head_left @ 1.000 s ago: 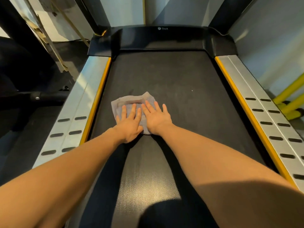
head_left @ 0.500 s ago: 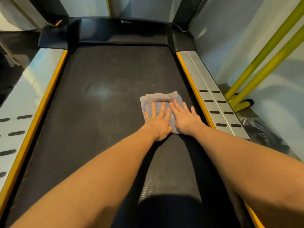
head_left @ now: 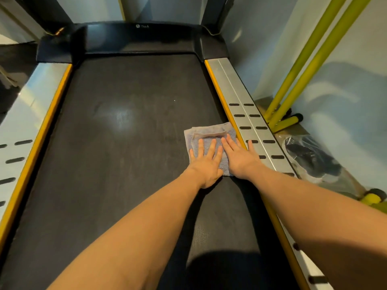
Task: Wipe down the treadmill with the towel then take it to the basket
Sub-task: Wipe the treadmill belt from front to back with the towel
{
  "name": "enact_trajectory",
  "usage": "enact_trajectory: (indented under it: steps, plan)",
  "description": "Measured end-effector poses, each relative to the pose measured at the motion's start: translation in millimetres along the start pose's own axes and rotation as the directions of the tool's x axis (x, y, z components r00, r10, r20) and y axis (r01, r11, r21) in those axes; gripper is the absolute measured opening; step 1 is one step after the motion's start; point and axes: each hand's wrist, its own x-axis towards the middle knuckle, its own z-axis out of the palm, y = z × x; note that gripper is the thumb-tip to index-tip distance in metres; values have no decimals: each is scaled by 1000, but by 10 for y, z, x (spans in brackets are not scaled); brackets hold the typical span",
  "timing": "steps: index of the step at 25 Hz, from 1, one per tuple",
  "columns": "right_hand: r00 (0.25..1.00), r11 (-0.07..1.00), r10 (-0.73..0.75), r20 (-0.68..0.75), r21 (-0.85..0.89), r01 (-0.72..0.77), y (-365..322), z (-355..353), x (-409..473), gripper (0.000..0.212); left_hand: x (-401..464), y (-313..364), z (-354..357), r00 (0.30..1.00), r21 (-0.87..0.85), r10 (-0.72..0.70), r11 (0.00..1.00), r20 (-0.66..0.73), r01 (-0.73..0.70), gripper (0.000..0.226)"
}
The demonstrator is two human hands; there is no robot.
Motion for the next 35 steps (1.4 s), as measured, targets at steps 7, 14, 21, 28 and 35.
enact_trajectory:
  steps: [7, 14, 21, 28, 35]
  plan:
    - [998, 998, -55, 6, 35, 54, 35, 277, -661, 97, -570, 409, 260, 999, 9, 10, 1000, 38, -10, 75]
    - [997, 998, -56, 57, 16, 56, -20, 534, -1464, 92, -1233, 906, 621, 996, -34, 3, 999, 85, 0, 78]
    - [995, 997, -10, 96, 71, 3, -142, 709, -1869, 94, -1540, 1029, 864, 999, 37, 41, 998, 11, -41, 81]
    - [998, 996, -53, -44, 63, 56, -199, 906, -1977, 91, -1482, 988, 992, 999, 31, 40, 999, 18, -41, 80]
    - [984, 973, -174, -34, 148, 178, -67, 1009, -1926, 109, -1546, 1043, 834, 997, 60, 28, 998, 75, -32, 81]
